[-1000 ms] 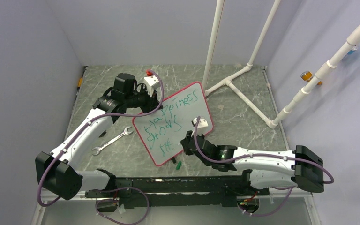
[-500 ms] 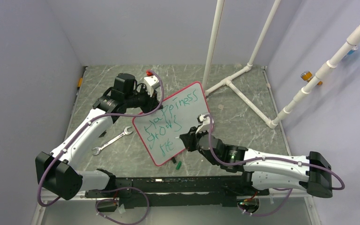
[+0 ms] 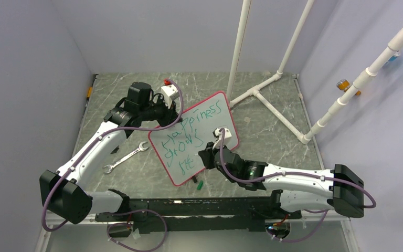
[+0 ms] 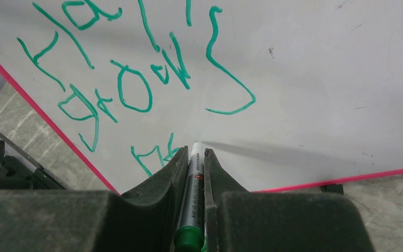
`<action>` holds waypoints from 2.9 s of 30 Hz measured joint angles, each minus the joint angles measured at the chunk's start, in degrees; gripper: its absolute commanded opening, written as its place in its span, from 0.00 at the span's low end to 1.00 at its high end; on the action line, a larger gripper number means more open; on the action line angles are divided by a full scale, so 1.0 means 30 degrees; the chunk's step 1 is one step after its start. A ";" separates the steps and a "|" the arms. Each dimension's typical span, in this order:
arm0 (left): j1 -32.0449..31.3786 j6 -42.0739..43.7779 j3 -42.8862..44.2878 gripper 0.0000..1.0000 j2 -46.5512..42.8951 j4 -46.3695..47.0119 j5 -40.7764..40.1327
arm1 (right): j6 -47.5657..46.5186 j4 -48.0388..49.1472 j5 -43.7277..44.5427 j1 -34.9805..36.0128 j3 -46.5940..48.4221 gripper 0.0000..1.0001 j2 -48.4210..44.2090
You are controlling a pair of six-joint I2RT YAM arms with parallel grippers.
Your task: Write a sentence on the whiteboard
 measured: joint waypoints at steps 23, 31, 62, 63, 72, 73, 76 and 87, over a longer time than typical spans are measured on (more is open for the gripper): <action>0.0000 0.0000 0.0000 0.00 0.0000 0.0000 -0.0007 | 0.1202 0.0918 -0.0321 -0.0612 -0.2098 0.00 -0.0372; 0.0000 0.0000 0.0000 0.00 0.0000 0.0000 0.0000 | 0.1654 0.0911 -0.0525 -0.0612 -0.2390 0.00 -0.0379; 0.0000 0.0000 0.0000 0.00 0.0000 0.0000 -0.0007 | 0.0117 0.0044 -0.0619 -0.1457 0.0335 0.00 0.0466; 0.0000 0.0000 0.0000 0.00 0.0000 0.0000 -0.0007 | 0.0124 0.0022 -0.0634 -0.1457 0.0335 0.00 0.0444; 0.0000 0.0000 0.0000 0.00 0.0000 0.0007 0.0007 | 0.0277 -0.0226 -0.0561 -0.1654 -0.0160 0.00 -0.1384; 0.0000 0.0000 0.0000 0.00 0.0000 0.0007 0.0007 | 0.0306 -0.0248 -0.0554 -0.1654 -0.0226 0.00 -0.1668; 0.0000 0.0000 0.0000 0.00 0.0000 0.0007 0.0015 | 0.0386 -0.0357 -0.0495 -0.1654 -0.0240 0.00 -0.2120; 0.0000 0.0000 0.0000 0.00 0.0000 0.0007 0.0015 | 0.1275 -0.0554 -0.0488 -0.1654 -0.1370 0.00 -0.2011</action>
